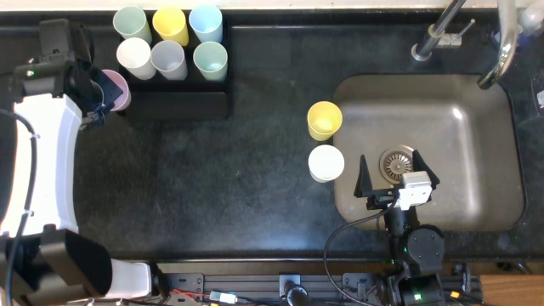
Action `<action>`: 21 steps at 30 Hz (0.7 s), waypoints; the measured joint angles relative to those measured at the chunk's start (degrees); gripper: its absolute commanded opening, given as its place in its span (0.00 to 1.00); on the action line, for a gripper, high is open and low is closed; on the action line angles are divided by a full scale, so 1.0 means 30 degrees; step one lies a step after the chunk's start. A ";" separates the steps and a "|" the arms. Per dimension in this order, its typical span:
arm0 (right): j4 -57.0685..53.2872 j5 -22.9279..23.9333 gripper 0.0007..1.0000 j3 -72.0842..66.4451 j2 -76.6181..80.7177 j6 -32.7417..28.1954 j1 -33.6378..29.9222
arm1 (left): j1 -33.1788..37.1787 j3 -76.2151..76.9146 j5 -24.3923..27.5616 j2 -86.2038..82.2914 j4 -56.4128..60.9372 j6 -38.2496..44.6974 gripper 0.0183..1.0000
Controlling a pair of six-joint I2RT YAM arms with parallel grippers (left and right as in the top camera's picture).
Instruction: Store Cups
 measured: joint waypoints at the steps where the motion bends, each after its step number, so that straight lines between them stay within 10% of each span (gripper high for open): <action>1: 0.0000 -0.0007 1.00 0.0000 0.0000 0.0000 0.0000 | 0.0022 -0.0124 0.0117 0.0051 0.0146 0.0124 0.02; 21: -0.0007 -0.0007 1.00 0.0000 0.0000 0.0015 0.0000 | 0.0095 -0.0328 0.1035 0.3767 0.3213 0.2259 0.02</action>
